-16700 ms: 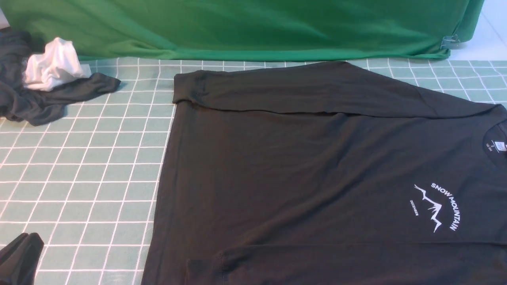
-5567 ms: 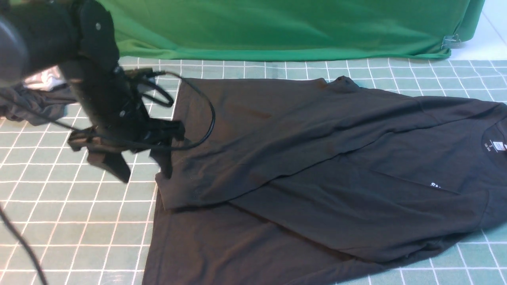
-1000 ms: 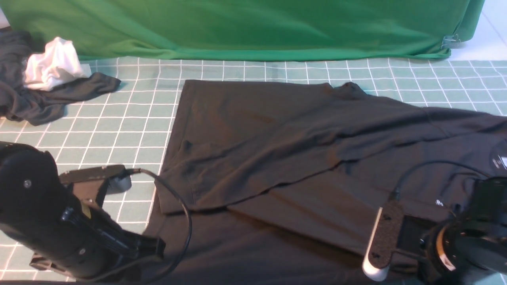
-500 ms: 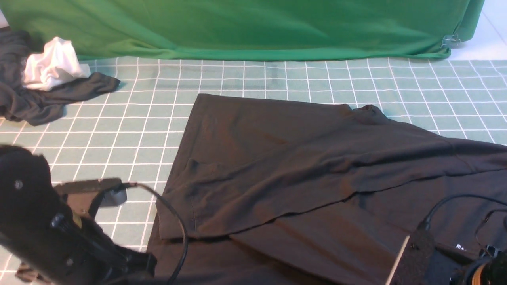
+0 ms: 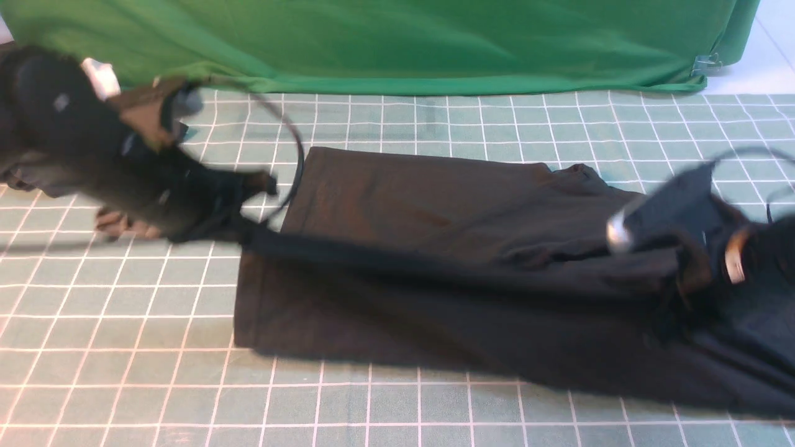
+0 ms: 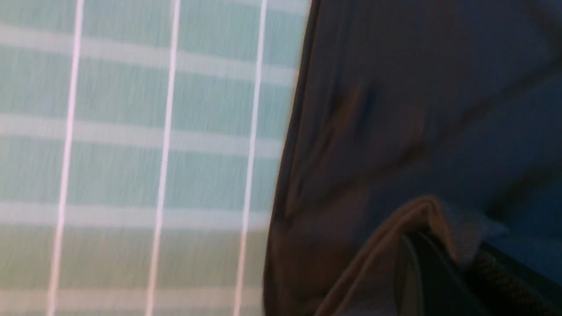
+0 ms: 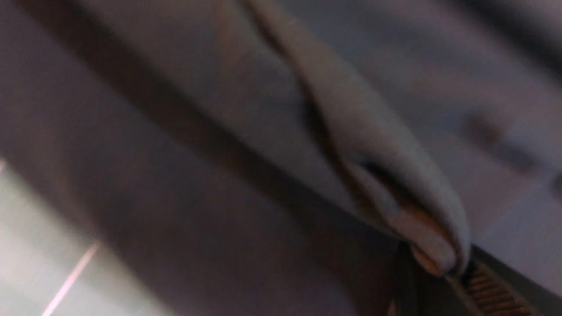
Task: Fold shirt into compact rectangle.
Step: 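Fold the black garment in half by bringing its near edge over to the far edge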
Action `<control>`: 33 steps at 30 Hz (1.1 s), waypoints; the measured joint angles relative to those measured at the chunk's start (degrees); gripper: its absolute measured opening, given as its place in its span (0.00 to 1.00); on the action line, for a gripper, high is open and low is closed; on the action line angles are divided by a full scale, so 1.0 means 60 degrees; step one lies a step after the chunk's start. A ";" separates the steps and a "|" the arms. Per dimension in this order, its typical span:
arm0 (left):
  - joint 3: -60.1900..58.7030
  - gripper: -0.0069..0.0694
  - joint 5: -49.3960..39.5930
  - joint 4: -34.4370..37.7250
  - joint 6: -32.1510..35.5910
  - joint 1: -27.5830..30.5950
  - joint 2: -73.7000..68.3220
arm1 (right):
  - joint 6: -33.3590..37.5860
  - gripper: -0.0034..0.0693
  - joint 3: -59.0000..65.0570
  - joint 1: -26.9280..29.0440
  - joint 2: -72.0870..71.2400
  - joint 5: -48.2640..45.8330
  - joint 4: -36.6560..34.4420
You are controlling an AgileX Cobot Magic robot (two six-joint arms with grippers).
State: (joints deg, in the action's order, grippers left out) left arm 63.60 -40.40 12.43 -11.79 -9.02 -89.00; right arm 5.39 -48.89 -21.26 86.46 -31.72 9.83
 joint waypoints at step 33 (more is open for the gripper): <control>0.5557 0.52 0.2994 0.0438 0.0032 0.0314 -0.5997 | -0.0899 0.47 -0.4681 0.1667 0.4611 0.2845 0.0096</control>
State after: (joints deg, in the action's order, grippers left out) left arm 96.94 -22.44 15.06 -11.59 -7.13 -124.98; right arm 0.00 -76.98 -11.26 114.13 -14.65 10.41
